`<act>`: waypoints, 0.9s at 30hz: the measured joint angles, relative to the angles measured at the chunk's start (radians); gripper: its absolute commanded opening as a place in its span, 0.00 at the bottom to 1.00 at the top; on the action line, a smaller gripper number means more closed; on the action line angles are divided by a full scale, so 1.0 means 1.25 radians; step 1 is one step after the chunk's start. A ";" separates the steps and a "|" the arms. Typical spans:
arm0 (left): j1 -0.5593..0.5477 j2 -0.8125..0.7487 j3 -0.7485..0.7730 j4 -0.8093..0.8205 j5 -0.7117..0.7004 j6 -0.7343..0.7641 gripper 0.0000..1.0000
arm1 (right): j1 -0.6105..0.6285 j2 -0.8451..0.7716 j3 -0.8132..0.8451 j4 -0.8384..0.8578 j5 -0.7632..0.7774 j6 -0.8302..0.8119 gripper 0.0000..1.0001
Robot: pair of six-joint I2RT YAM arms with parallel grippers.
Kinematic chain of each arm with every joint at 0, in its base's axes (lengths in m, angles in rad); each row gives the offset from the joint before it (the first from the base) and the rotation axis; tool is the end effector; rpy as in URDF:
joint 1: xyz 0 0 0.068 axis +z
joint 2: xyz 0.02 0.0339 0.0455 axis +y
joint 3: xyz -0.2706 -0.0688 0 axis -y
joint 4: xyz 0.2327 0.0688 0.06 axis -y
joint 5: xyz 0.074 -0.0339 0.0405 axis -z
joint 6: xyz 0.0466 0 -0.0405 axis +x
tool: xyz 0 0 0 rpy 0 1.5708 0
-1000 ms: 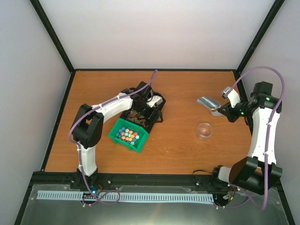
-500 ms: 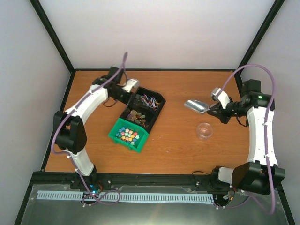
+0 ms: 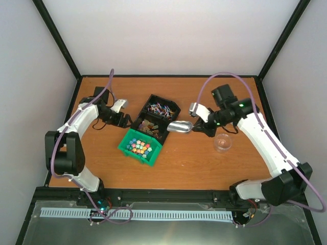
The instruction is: Pack the candies
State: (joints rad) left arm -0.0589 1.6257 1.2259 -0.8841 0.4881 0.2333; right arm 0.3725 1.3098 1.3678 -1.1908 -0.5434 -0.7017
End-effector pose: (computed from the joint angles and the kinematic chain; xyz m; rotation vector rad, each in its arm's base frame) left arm 0.3033 -0.0398 0.2379 0.4974 2.7018 -0.6465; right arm 0.2029 0.1052 0.3452 -1.4468 2.1191 0.6104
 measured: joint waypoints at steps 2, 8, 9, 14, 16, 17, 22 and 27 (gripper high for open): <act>-0.002 -0.027 -0.031 0.000 0.009 0.013 0.80 | 0.046 0.026 0.000 0.023 0.021 0.026 0.03; -0.004 -0.078 -0.081 0.007 0.038 0.044 0.79 | 0.153 0.096 -0.002 0.090 0.095 0.093 0.03; -0.006 -0.082 -0.083 0.009 0.041 0.045 0.79 | 0.157 0.108 0.002 0.098 0.107 0.104 0.03; -0.022 -0.070 -0.078 0.043 0.045 0.045 0.73 | 0.160 0.172 0.063 0.113 0.160 0.139 0.03; -0.028 -0.047 -0.062 0.059 0.045 0.040 0.71 | 0.165 0.196 0.086 0.115 0.183 0.147 0.03; -0.033 -0.031 -0.049 0.069 0.045 0.038 0.70 | 0.169 0.208 0.094 0.114 0.193 0.152 0.03; -0.066 0.006 -0.030 0.108 0.043 0.024 0.61 | 0.187 0.260 0.123 0.106 0.226 0.162 0.03; -0.102 0.010 -0.031 0.119 0.041 0.009 0.54 | 0.211 0.304 0.148 0.095 0.259 0.164 0.03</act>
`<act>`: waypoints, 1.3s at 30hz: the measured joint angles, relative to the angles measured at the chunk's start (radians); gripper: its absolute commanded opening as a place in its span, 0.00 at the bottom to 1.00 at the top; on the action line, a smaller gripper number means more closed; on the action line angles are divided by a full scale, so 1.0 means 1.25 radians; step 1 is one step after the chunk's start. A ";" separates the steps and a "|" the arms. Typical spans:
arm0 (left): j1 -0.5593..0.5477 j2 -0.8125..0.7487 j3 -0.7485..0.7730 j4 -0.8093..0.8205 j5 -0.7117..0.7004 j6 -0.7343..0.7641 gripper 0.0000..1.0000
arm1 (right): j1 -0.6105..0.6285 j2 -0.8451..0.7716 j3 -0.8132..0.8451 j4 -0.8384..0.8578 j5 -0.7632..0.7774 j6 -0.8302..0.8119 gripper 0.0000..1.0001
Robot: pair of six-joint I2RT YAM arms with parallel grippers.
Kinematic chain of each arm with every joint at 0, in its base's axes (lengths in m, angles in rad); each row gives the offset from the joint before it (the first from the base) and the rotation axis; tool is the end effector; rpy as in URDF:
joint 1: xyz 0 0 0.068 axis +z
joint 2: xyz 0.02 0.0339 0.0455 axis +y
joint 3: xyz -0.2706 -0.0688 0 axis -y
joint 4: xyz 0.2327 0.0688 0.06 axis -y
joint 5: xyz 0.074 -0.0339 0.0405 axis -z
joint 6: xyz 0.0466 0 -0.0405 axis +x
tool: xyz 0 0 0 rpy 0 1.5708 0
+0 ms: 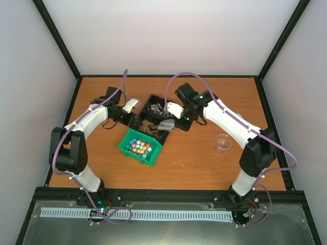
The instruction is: Pack the candies
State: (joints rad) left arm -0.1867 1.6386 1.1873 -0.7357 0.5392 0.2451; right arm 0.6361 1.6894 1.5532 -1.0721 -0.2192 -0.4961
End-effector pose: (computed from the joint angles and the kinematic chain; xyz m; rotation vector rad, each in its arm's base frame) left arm 0.3066 -0.0823 0.2303 0.7086 2.5650 -0.7189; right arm 0.2619 0.2060 0.2983 -1.5362 2.3130 0.3403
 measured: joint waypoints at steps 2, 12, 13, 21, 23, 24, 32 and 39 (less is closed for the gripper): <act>-0.007 -0.002 -0.007 0.008 0.006 -0.009 0.51 | 0.011 0.014 0.007 -0.005 0.013 0.000 0.03; -0.020 -0.038 -0.090 0.016 0.099 -0.032 0.49 | 0.023 0.080 0.058 -0.036 0.062 -0.007 0.03; -0.023 -0.041 -0.096 0.017 0.109 -0.032 0.50 | 0.023 0.087 0.066 -0.039 0.066 -0.009 0.03; -0.016 -0.111 -0.114 0.021 0.089 -0.047 0.60 | 0.031 0.104 0.082 -0.055 0.074 -0.012 0.03; 0.012 -0.114 -0.103 0.021 0.050 -0.055 0.64 | 0.032 0.104 0.082 -0.061 0.074 -0.012 0.03; 0.026 -0.110 -0.096 0.023 0.029 -0.056 0.66 | 0.032 0.104 0.082 -0.063 0.074 -0.012 0.03; 0.050 -0.059 -0.081 0.032 -0.045 -0.055 0.57 | 0.042 0.104 0.082 -0.066 0.090 -0.010 0.03; -0.006 -0.045 -0.087 0.038 -0.017 -0.049 0.48 | 0.043 0.116 0.082 -0.066 0.108 -0.010 0.03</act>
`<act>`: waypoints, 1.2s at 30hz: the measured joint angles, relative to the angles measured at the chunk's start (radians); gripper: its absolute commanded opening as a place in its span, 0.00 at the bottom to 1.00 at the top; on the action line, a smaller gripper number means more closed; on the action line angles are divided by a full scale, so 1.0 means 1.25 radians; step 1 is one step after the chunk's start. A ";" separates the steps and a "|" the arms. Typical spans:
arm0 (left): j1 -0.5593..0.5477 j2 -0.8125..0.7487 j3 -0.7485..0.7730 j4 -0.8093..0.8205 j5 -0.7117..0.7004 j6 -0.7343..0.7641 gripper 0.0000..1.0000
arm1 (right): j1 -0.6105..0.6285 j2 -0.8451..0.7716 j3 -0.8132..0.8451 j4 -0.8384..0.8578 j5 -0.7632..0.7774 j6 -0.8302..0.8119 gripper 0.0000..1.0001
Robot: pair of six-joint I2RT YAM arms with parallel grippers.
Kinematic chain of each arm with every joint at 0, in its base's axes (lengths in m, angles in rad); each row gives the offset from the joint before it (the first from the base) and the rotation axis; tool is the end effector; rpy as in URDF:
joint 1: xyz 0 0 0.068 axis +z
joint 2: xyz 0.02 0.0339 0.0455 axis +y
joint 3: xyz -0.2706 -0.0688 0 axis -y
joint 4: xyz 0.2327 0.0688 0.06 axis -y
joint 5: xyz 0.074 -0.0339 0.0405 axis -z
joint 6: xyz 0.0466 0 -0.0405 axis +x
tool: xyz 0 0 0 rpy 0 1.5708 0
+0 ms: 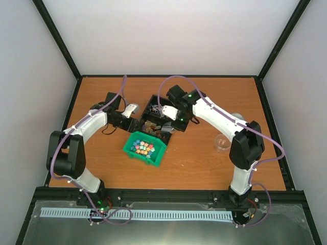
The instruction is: Pack the candies
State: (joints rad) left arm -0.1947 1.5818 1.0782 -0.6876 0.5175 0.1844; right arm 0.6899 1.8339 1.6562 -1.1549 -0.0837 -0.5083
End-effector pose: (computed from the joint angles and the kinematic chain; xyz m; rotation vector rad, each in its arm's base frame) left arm 0.2881 -0.0803 0.2180 0.6390 2.6074 -0.7123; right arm 0.2740 0.2311 0.2757 -1.6519 2.3934 0.1528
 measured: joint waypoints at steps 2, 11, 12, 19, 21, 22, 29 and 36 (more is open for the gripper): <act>-0.012 0.000 -0.009 0.008 0.015 -0.001 0.48 | 0.000 0.006 0.000 0.000 0.004 0.000 0.03; -0.020 -0.018 -0.043 0.021 0.049 -0.002 0.52 | 0.000 0.025 0.005 -0.013 0.039 -0.005 0.03; -0.020 -0.019 -0.043 0.024 0.048 -0.002 0.52 | 0.000 0.028 0.006 -0.016 0.044 -0.007 0.03; -0.021 -0.019 -0.043 0.055 0.044 -0.004 0.51 | 0.000 0.041 0.024 -0.032 0.076 -0.020 0.03; -0.022 -0.018 -0.043 0.062 0.044 -0.004 0.51 | 0.000 0.056 0.044 -0.036 0.078 -0.021 0.03; -0.022 -0.018 -0.043 0.065 0.044 -0.004 0.51 | 0.000 0.064 0.050 -0.036 0.079 -0.022 0.03; -0.029 -0.015 -0.043 0.076 0.041 -0.007 0.47 | 0.006 0.143 0.112 -0.042 0.073 -0.042 0.03; -0.028 0.007 -0.035 0.093 0.034 -0.013 0.33 | 0.007 0.179 0.149 -0.050 0.052 -0.048 0.03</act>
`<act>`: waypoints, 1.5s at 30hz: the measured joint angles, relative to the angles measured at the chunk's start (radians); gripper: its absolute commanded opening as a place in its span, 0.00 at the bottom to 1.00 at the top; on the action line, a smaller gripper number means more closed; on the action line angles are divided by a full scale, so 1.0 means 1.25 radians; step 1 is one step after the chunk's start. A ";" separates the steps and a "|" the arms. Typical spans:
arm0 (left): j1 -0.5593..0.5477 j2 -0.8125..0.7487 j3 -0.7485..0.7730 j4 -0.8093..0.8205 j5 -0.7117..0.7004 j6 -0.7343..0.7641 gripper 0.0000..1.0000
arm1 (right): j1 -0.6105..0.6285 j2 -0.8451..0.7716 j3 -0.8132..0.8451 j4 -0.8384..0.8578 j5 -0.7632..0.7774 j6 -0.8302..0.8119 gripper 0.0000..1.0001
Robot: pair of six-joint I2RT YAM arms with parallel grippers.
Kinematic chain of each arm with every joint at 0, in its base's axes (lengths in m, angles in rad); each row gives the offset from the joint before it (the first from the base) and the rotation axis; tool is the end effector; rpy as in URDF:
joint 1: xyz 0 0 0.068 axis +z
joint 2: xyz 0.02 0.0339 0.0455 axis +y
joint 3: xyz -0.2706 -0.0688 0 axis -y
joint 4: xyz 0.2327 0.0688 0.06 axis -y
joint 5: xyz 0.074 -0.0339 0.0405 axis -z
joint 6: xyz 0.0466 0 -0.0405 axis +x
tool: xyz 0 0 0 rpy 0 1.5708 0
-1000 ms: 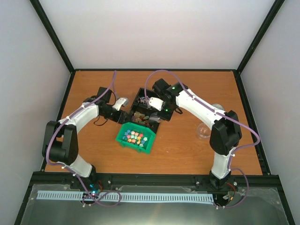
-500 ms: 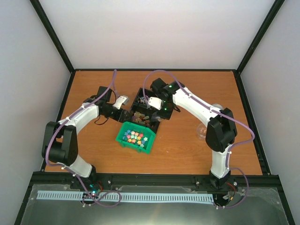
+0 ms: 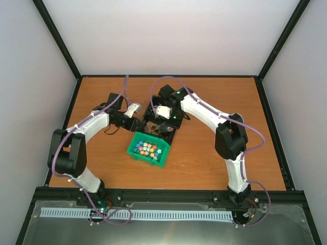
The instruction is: Pack the candies
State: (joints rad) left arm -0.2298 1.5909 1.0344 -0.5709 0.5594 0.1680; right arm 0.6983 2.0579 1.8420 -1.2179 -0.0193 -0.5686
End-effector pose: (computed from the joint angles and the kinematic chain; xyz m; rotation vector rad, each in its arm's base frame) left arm 0.2898 -0.0932 0.2096 0.6832 2.5318 -0.7695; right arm 0.3083 0.2600 0.2419 -1.7809 2.4215 0.0423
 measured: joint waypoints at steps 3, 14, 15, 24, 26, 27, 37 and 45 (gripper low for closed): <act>0.001 0.024 0.015 0.004 -0.007 0.000 0.26 | 0.000 0.006 0.002 0.009 -0.016 0.000 0.03; 0.007 0.087 0.043 0.013 0.001 -0.016 0.07 | -0.006 0.011 -0.035 0.090 -0.093 0.005 0.03; 0.007 0.088 0.043 0.013 0.002 -0.016 0.06 | -0.007 0.008 -0.045 0.100 -0.105 0.007 0.03; 0.007 0.093 0.044 0.020 0.014 -0.016 0.01 | -0.009 -0.009 -0.139 0.263 -0.189 0.056 0.03; 0.008 0.093 0.044 0.020 0.015 -0.016 0.01 | -0.009 -0.024 -0.169 0.293 -0.195 0.076 0.03; 0.008 0.093 0.044 0.020 0.014 -0.018 0.01 | -0.009 -0.033 -0.187 0.311 -0.201 0.086 0.03; 0.009 0.098 0.049 0.020 0.020 -0.037 0.01 | -0.013 -0.133 -0.410 0.555 -0.251 0.177 0.03; 0.013 0.103 0.053 0.017 0.027 -0.046 0.01 | -0.053 -0.214 -0.542 0.707 -0.302 0.226 0.03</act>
State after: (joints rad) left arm -0.2134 1.7191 1.1004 -0.5495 0.5934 0.1108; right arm 0.6319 1.7901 1.1645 -0.3336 -0.3973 -0.2859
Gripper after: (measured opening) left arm 0.105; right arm 0.069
